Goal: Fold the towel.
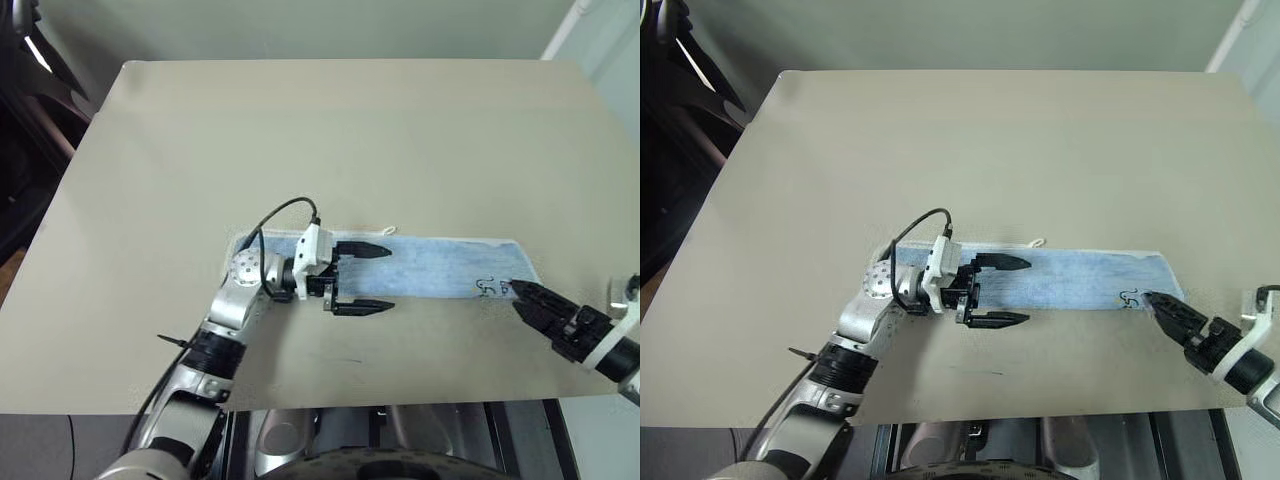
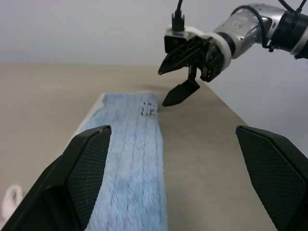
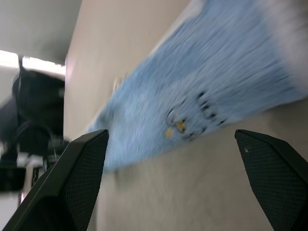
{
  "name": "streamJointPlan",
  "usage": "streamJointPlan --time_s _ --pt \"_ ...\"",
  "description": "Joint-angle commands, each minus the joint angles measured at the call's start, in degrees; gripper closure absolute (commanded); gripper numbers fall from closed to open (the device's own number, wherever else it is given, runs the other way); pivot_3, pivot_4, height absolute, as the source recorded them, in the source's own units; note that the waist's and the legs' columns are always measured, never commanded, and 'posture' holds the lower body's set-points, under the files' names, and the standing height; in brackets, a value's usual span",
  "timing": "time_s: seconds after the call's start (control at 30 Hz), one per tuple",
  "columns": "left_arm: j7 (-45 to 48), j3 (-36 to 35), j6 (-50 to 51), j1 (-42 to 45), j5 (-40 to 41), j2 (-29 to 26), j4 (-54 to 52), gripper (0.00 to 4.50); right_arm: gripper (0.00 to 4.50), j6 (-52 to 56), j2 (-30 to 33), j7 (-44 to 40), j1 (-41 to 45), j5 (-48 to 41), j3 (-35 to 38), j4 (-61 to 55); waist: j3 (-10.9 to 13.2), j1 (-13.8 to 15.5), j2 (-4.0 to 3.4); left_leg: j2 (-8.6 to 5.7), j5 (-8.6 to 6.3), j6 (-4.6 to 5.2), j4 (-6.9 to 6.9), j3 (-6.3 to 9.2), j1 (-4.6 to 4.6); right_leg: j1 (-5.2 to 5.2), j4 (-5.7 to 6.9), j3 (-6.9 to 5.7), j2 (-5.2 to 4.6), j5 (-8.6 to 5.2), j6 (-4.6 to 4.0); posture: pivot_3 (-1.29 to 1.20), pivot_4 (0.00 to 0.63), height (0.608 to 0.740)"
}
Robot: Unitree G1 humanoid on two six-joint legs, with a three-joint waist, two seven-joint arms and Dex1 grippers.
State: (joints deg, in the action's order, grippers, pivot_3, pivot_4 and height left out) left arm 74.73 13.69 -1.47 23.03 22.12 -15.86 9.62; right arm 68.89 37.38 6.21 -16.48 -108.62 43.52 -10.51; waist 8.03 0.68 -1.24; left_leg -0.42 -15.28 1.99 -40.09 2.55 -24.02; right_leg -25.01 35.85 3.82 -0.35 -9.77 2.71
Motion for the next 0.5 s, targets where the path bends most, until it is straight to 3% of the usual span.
streamJointPlan --time_s 0.03,0.5 --pt "0.4 -0.9 -3.1 0.9 -0.3 0.6 1.6 0.0 0.05 -5.4 1.8 2.9 -1.3 -4.1 -1.3 -0.6 0.0 -0.1 0.0 0.01 -0.02 -0.01 0.01 0.0 0.0 0.0 0.0 0.0 0.02 -0.03 0.01 0.0 0.15 0.733" --pt "0.2 -1.7 -5.0 2.4 -1.0 -0.2 4.5 0.0 0.05 -12.3 -2.2 1.8 -5.5 -4.4 -4.9 -7.0 0.0 0.0 -0.03 -0.02 -0.25 0.15 -0.02 -0.02 -0.04 0.04 -0.08 0.01 -0.01 -0.22 0.16 0.0 0.15 0.733"
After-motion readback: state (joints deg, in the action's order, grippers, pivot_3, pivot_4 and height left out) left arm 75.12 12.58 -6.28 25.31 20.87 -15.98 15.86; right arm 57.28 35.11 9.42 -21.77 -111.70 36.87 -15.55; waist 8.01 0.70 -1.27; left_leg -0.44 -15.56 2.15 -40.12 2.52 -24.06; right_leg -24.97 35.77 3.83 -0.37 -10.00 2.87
